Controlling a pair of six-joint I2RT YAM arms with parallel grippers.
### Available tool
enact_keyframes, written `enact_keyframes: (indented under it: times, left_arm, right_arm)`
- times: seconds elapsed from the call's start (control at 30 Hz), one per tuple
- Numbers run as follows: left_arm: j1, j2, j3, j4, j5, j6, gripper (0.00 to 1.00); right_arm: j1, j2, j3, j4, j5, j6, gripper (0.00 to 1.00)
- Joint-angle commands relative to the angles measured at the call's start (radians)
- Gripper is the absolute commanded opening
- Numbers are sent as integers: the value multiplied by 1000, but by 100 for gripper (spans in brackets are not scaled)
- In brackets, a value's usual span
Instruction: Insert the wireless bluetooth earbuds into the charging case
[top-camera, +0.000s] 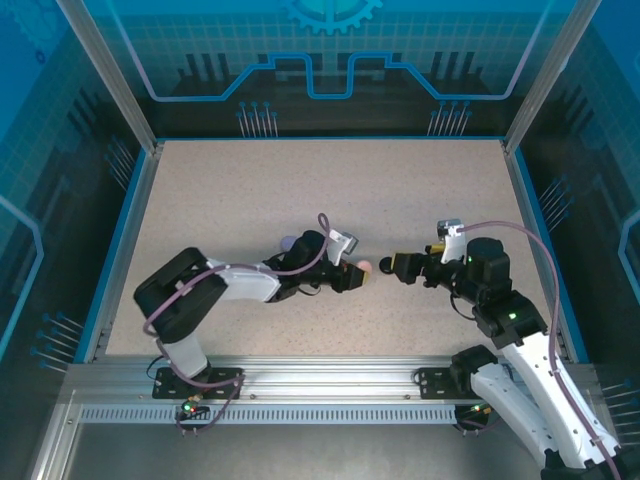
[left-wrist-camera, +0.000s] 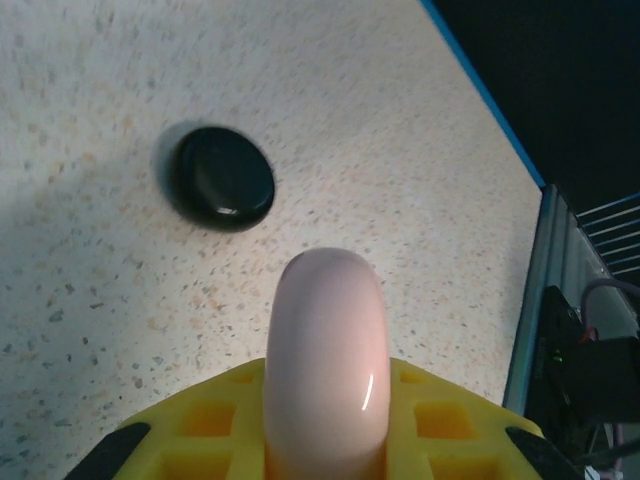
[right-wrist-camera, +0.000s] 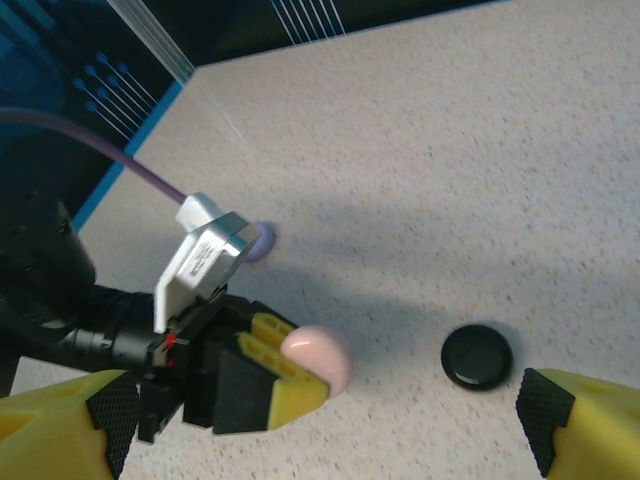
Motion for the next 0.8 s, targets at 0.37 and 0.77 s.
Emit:
enact_keyframes:
  times: [0.37,0.77]
  left_arm:
    - [4,148,204,-298,-69,-143,8]
    - [4,153,235,-392,-141,-125,28]
  right_arm:
    - [-14,-78,12,-130,76,-15,100]
    - [-17,-36,60,-203,116,-5,100]
